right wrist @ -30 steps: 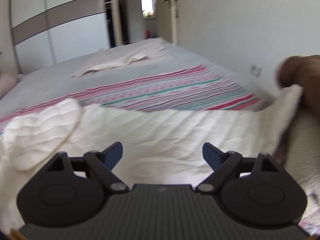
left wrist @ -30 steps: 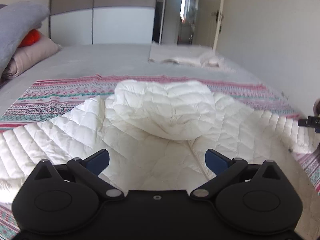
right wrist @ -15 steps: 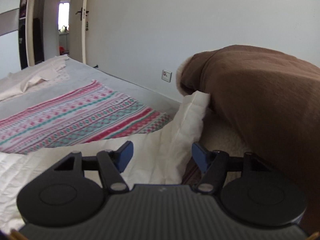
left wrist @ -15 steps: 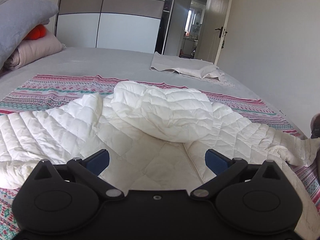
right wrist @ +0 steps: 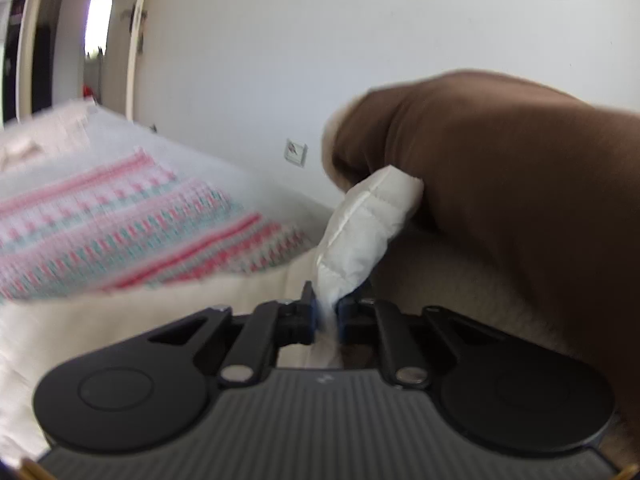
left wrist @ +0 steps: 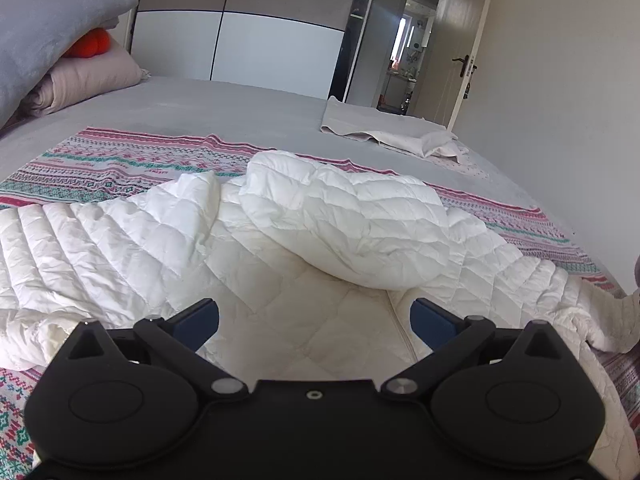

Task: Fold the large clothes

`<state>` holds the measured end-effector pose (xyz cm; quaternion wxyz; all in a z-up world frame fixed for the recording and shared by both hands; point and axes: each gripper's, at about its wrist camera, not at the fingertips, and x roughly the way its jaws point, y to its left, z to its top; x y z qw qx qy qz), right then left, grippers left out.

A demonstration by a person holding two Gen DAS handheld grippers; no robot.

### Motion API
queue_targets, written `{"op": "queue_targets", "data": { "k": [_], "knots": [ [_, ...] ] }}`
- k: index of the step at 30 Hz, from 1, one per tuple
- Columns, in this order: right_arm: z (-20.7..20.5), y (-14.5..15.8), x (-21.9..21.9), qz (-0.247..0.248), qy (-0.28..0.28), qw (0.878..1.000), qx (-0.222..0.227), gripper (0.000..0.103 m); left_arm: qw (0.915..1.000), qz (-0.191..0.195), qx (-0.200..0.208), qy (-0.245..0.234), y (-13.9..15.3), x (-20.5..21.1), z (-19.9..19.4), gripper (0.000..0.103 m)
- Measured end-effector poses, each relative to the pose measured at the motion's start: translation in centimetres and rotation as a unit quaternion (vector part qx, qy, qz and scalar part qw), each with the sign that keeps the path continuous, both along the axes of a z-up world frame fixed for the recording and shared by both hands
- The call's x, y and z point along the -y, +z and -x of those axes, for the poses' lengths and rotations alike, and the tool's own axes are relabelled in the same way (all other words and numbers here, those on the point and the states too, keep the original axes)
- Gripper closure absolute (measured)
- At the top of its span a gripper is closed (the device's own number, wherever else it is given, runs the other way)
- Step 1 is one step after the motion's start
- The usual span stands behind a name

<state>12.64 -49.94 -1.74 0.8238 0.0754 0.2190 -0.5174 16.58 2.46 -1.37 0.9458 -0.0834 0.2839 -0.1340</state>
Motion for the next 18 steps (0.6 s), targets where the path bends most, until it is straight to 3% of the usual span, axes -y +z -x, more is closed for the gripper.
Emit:
{"op": "queue_targets", "data": {
  "k": [2, 4, 10, 14, 18],
  "knots": [
    [0.6, 2.1, -1.1, 0.007, 0.022, 0.999, 0.039, 0.098, 1.0000, -0.001, 0.001, 0.007, 0.2, -0.4, -0.1, 0.000],
    [0.7, 4.3, -3.4, 0.044, 0.048, 0.996, 0.054, 0.098, 0.9999, 0.005, -0.001, 0.013, 0.3, -0.8, -0.3, 0.000],
    [-0.5, 11.0, -11.0, 0.106, 0.152, 0.978, 0.098, 0.099, 0.9994, 0.027, -0.008, 0.019, 1.1, -2.2, -0.5, 0.000],
    [-2.6, 14.0, -17.6, 0.138, 0.244, 0.955, 0.099, 0.099, 0.9993, 0.026, 0.001, 0.029, 1.8, -2.9, -0.5, 0.000],
    [-4.6, 14.9, -24.2, 0.170, 0.318, 0.929, 0.080, 0.099, 0.9984, 0.041, -0.001, 0.040, 2.2, -4.1, -0.7, 0.000]
  ]
}}
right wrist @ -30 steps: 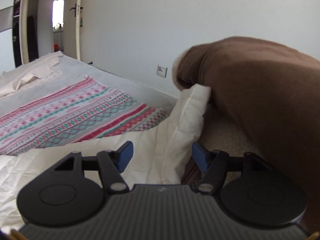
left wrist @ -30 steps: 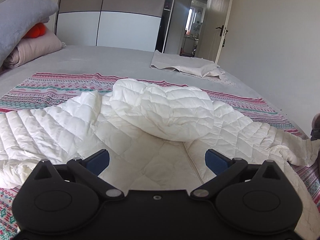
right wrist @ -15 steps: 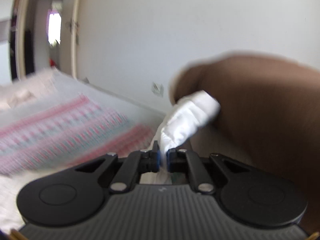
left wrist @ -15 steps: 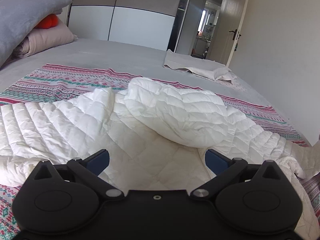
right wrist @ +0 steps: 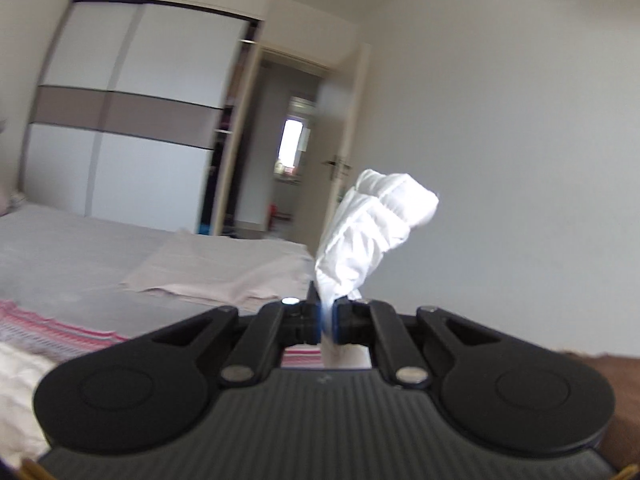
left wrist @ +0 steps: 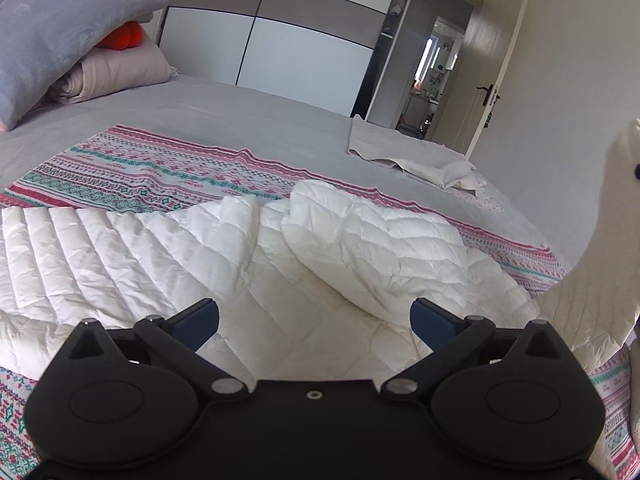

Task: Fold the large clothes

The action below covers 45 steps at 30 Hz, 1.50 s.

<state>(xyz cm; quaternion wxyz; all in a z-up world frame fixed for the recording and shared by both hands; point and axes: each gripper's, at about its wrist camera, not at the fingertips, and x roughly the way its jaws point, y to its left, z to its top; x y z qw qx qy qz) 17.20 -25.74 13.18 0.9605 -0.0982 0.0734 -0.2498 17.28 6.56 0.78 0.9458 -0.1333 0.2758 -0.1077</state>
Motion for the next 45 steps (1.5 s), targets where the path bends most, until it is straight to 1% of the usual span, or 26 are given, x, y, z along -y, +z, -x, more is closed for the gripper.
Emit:
{"op": "queue_targets", "data": {
  "k": [2, 4, 8, 11, 15, 18, 20, 21, 23, 24, 25, 27, 29, 30, 32, 34, 35, 37, 38, 40, 41, 42, 43, 44, 45],
  "knots": [
    [-0.9, -0.3, -3.4, 0.027, 0.032, 0.999, -0.014, 0.099, 0.9999, 0.013, -0.002, 0.006, 0.2, -0.6, -0.1, 0.000],
    [-1.7, -1.0, -6.4, 0.041, 0.066, 0.996, -0.034, 0.099, 0.9996, 0.027, -0.003, 0.010, 0.4, -1.3, -0.2, 0.000],
    [-2.9, -2.9, -11.7, 0.044, 0.127, 0.987, -0.082, 0.099, 0.9985, 0.052, -0.006, 0.017, 0.8, -2.4, -0.3, 0.000],
    [-3.7, -4.5, -15.4, 0.040, 0.159, 0.979, -0.121, 0.099, 0.9978, 0.060, -0.010, 0.024, 0.9, -3.1, -0.3, 0.000],
    [-4.3, -7.4, -18.4, 0.036, 0.187, 0.966, -0.175, 0.099, 0.9965, 0.071, -0.015, 0.040, 0.9, -4.5, -0.5, 0.000],
    [-4.5, -10.0, -19.0, 0.016, 0.202, 0.955, -0.218, 0.098, 0.9955, 0.078, -0.022, 0.048, 0.7, -5.1, -0.7, 0.000],
    [-4.9, -11.5, -18.8, 0.002, 0.212, 0.945, -0.249, 0.096, 0.9955, 0.077, -0.024, 0.049, 0.7, -5.2, -0.7, 0.000],
    [-4.8, -12.2, -18.7, -0.008, 0.217, 0.940, -0.263, 0.095, 0.9957, 0.076, -0.024, 0.047, 0.7, -5.2, -0.7, 0.000],
    [-4.1, -12.7, -18.4, -0.029, 0.223, 0.930, -0.291, 0.080, 0.9959, 0.076, -0.022, 0.045, 0.7, -5.2, -0.7, 0.000],
    [-3.7, -12.7, -18.3, -0.038, 0.227, 0.927, -0.295, 0.066, 0.9961, 0.075, -0.021, 0.043, 0.7, -5.1, -0.6, 0.000],
    [-3.0, -12.3, -17.9, -0.043, 0.234, 0.927, -0.291, 0.055, 0.9964, 0.073, -0.018, 0.040, 0.8, -5.1, -0.5, 0.002],
    [-1.4, -11.5, -16.7, -0.051, 0.247, 0.927, -0.277, 0.046, 0.9973, 0.068, -0.011, 0.023, 1.1, -4.9, -0.3, 0.003],
    [0.2, -10.6, -14.7, -0.069, 0.250, 0.928, -0.267, 0.044, 0.9978, 0.067, -0.001, 0.003, 1.7, -4.6, 0.0, 0.003],
    [0.8, -10.5, -13.5, -0.081, 0.247, 0.930, -0.261, 0.041, 0.9975, 0.071, 0.003, -0.009, 2.0, -4.4, 0.0, 0.003],
    [2.1, -10.3, -10.5, -0.108, 0.235, 0.933, -0.249, 0.035, 0.9961, 0.081, 0.007, -0.036, 2.3, -3.8, -0.3, 0.003],
    [3.1, -10.5, -7.5, -0.132, 0.216, 0.939, -0.234, 0.024, 0.9954, 0.080, 0.002, -0.051, 2.4, -2.9, -1.4, 0.003],
    [3.4, -10.8, -6.0, -0.146, 0.207, 0.940, -0.228, 0.024, 0.9953, 0.078, -0.002, -0.057, 2.4, -2.2, -2.3, 0.008],
    [3.4, -11.2, -4.0, -0.162, 0.186, 0.943, -0.224, 0.024, 0.9952, 0.070, -0.019, -0.066, 2.0, -0.8, -4.2, 0.010],
    [3.3, -11.1, -3.3, -0.162, 0.172, 0.947, -0.220, 0.024, 0.9950, 0.065, -0.035, -0.067, 1.6, 0.0, -5.4, 0.013],
    [3.6, -10.8, -2.3, -0.157, 0.153, 0.956, -0.193, 0.024, 0.9942, 0.058, -0.059, -0.069, 0.8, 1.1, -7.2, 0.016],
    [3.7, -10.8, -1.8, -0.164, 0.147, 0.958, -0.184, 0.024, 0.9938, 0.056, -0.069, -0.067, 0.1, 1.6, -8.0, 0.017],
    [3.8, -10.8, -1.1, -0.181, 0.138, 0.958, -0.173, 0.024, 0.9934, 0.055, -0.079, -0.063, -0.5, 2.0, -8.8, 0.018],
    [3.8, -10.8, -0.5, -0.200, 0.128, 0.957, -0.164, 0.024, 0.9927, 0.055, -0.090, -0.058, -1.0, 2.4, -9.4, 0.021],
    [3.8, -11.0, 0.2, -0.217, 0.115, 0.957, -0.154, 0.024, 0.9918, 0.055, -0.102, -0.054, -1.7, 2.7, -10.0, 0.028],
    [3.8, -11.2, 0.8, -0.230, 0.100, 0.957, -0.148, 0.024, 0.9911, 0.052, -0.111, -0.050, -2.2, 3.0, -10.4, 0.032]
  ]
}}
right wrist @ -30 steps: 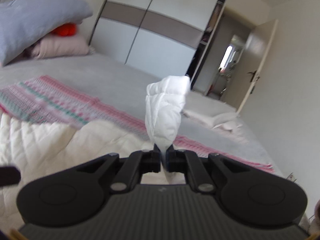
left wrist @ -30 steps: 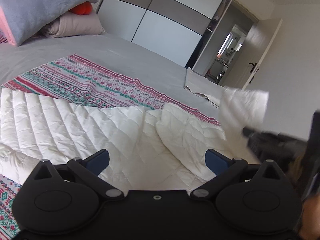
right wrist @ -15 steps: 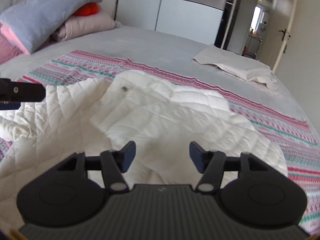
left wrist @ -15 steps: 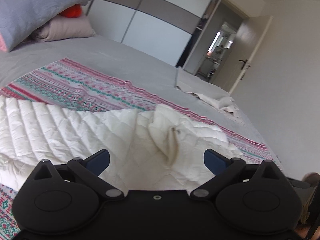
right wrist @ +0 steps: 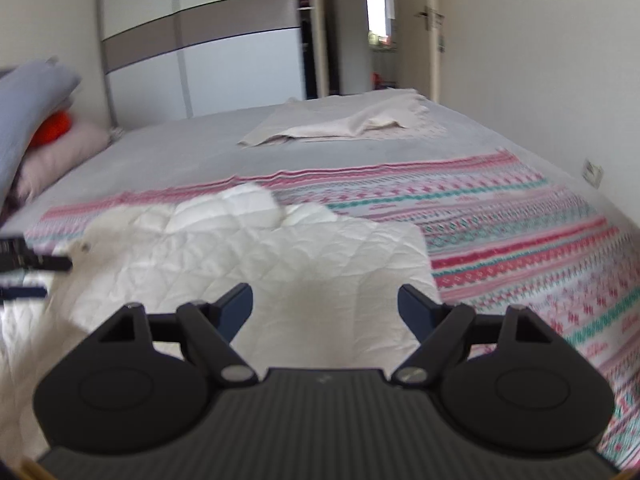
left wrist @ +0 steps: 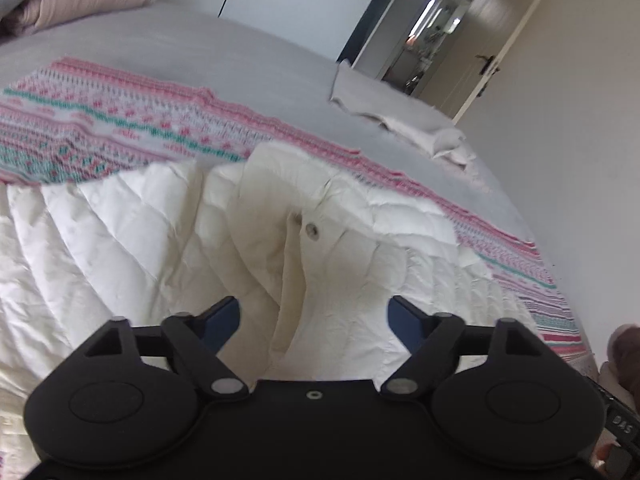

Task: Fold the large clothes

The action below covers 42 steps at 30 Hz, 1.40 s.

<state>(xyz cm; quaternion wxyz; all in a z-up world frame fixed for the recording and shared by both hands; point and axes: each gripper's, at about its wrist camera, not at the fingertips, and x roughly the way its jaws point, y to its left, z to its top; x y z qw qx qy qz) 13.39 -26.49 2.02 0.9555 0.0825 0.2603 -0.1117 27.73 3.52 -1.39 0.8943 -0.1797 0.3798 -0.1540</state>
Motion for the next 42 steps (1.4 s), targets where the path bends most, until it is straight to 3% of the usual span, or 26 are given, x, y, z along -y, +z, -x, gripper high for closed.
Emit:
{"op": "queue_targets", "data": {
  "k": [2, 4, 5, 7, 9, 11, 13, 17, 19, 22, 25, 27, 30, 32, 35, 39, 42],
  "knots": [
    [-0.2, -0.6, 0.6, -0.006, -0.021, 1.000, -0.008, 0.024, 0.9999, -0.005, -0.013, 0.006, -0.6, 0.6, -0.5, 0.054],
    [-0.5, -1.4, 0.7, -0.002, -0.020, 1.000, -0.020, 0.024, 0.9998, 0.001, -0.015, 0.009, -0.6, 1.0, -0.3, 0.069],
    [-0.7, -1.7, 0.7, 0.000, -0.018, 1.000, -0.025, 0.024, 0.9999, -0.002, -0.009, 0.011, -0.4, 1.2, -0.1, 0.082],
    [-1.1, -2.4, 0.6, 0.004, -0.021, 0.999, -0.034, 0.024, 0.9995, -0.022, 0.024, 0.005, 0.6, 2.1, 0.6, 0.095],
    [-1.5, -2.9, 0.8, 0.000, -0.026, 0.999, -0.042, 0.024, 0.9966, -0.030, 0.076, -0.008, 2.2, 2.9, 1.9, 0.097],
    [-1.7, -3.3, 1.0, -0.003, -0.033, 0.998, -0.045, 0.024, 0.9919, -0.004, 0.126, -0.014, 3.5, 2.7, 3.4, 0.097],
    [-1.7, -3.5, 1.0, -0.001, -0.038, 0.998, -0.044, 0.024, 0.9888, -0.006, 0.149, 0.014, 3.6, 2.2, 4.1, 0.097],
    [-1.4, -3.6, 1.0, 0.018, -0.046, 0.998, -0.031, 0.027, 0.9890, -0.073, 0.104, 0.076, 0.4, 1.5, 3.2, 0.097],
    [-1.5, -3.8, 0.9, 0.032, -0.046, 0.998, -0.026, 0.045, 0.9889, -0.100, 0.080, 0.075, -1.6, 1.4, 2.8, 0.097],
    [-2.1, -4.6, 0.7, 0.049, -0.030, 0.998, -0.040, 0.061, 0.9862, -0.137, 0.059, 0.071, -3.9, 1.7, 2.4, 0.096],
    [-3.1, -6.6, 0.9, 0.058, -0.016, 0.995, -0.075, 0.062, 0.9818, -0.168, 0.063, 0.063, -4.5, 2.5, 2.3, 0.095],
    [-3.3, -7.1, 0.6, 0.072, -0.011, 0.994, -0.077, 0.062, 0.9801, -0.178, 0.066, 0.059, -4.2, 2.6, 2.6, 0.092],
    [-3.0, -6.2, 0.2, 0.076, -0.013, 0.994, -0.079, 0.062, 0.9831, -0.157, 0.072, 0.062, -2.6, 1.3, 3.8, 0.087],
    [-2.5, -5.1, 0.2, 0.058, -0.010, 0.995, -0.078, 0.060, 0.9834, -0.148, 0.078, 0.072, -1.1, 0.0, 5.0, 0.057],
    [-1.2, -2.9, -0.5, 0.028, 0.008, 0.998, -0.064, 0.042, 0.9779, -0.147, 0.087, 0.120, 1.0, -2.4, 7.1, 0.020],
    [0.3, -0.6, -2.4, 0.018, 0.037, 0.998, -0.049, 0.017, 0.9703, -0.154, 0.080, 0.169, 2.5, -6.0, 9.0, 0.007],
    [1.3, 0.1, -4.2, 0.031, 0.060, 0.997, -0.042, 0.010, 0.9612, -0.158, 0.094, 0.206, 2.6, -8.8, 10.3, 0.000]
  ]
}}
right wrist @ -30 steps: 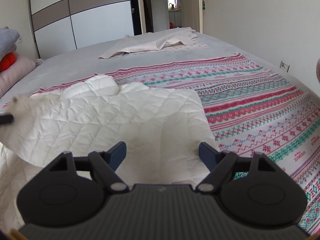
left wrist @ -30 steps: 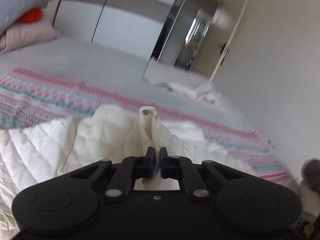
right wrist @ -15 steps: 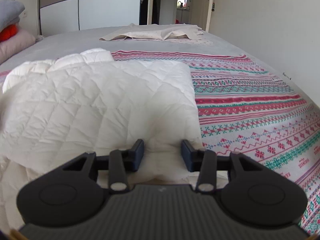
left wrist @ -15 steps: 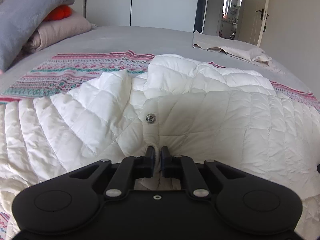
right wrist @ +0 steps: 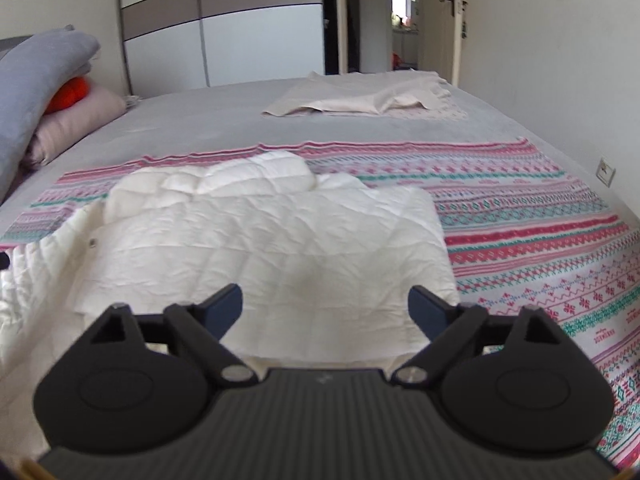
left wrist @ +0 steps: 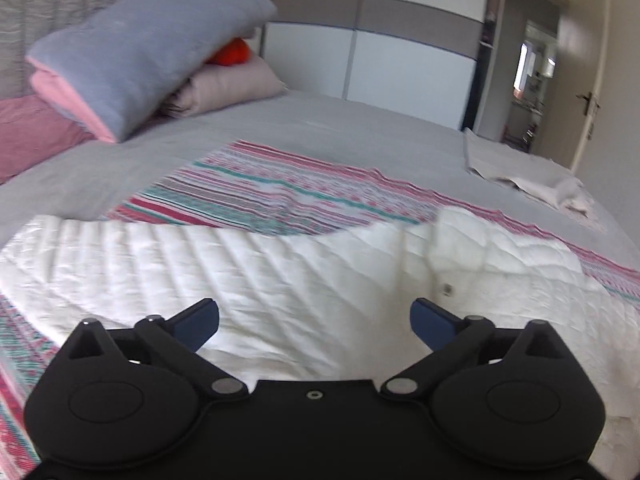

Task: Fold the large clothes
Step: 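Grasp the jacket front edge with the left gripper and fold it over the body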

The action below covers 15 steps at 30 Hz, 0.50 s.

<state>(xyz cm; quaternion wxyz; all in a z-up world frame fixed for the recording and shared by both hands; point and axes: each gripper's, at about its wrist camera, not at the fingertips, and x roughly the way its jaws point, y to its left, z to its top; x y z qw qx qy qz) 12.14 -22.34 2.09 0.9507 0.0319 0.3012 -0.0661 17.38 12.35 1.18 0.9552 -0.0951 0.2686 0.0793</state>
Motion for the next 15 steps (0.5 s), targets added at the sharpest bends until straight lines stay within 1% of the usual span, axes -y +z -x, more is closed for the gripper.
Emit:
{"op": "queue_targets", "data": {
  "k": [2, 4, 5, 7, 9, 12, 15],
  "knots": [
    [0.6, -0.1, -1.2, 0.018, 0.011, 1.000, -0.003, 0.009, 0.9995, -0.009, -0.012, 0.028, -0.4, -1.8, 0.1, 0.000],
    [1.0, -0.3, -2.3, 0.029, 0.023, 0.999, -0.009, 0.009, 0.9977, -0.003, -0.022, 0.064, -1.0, -3.9, 0.4, 0.000],
    [1.3, -0.4, -2.8, 0.033, 0.034, 0.999, -0.011, 0.009, 0.9955, 0.008, -0.027, 0.091, -1.4, -5.4, 0.7, 0.000],
    [1.6, -0.7, -3.6, 0.043, 0.051, 0.998, -0.013, 0.009, 0.9910, 0.033, -0.034, 0.125, -2.0, -8.1, 0.8, 0.000],
    [1.7, -1.0, -4.3, 0.057, 0.058, 0.997, -0.013, 0.009, 0.9862, 0.058, -0.024, 0.153, -2.5, -10.9, 1.2, 0.000],
    [1.6, -1.5, -4.9, 0.072, 0.058, 0.996, -0.015, 0.009, 0.9774, 0.063, -0.013, 0.201, -3.1, -14.0, 1.4, 0.002],
    [1.2, -1.9, -5.3, 0.071, 0.057, 0.996, -0.022, 0.009, 0.9687, 0.087, -0.019, 0.232, -4.2, -16.9, 1.5, 0.002]
  ]
}}
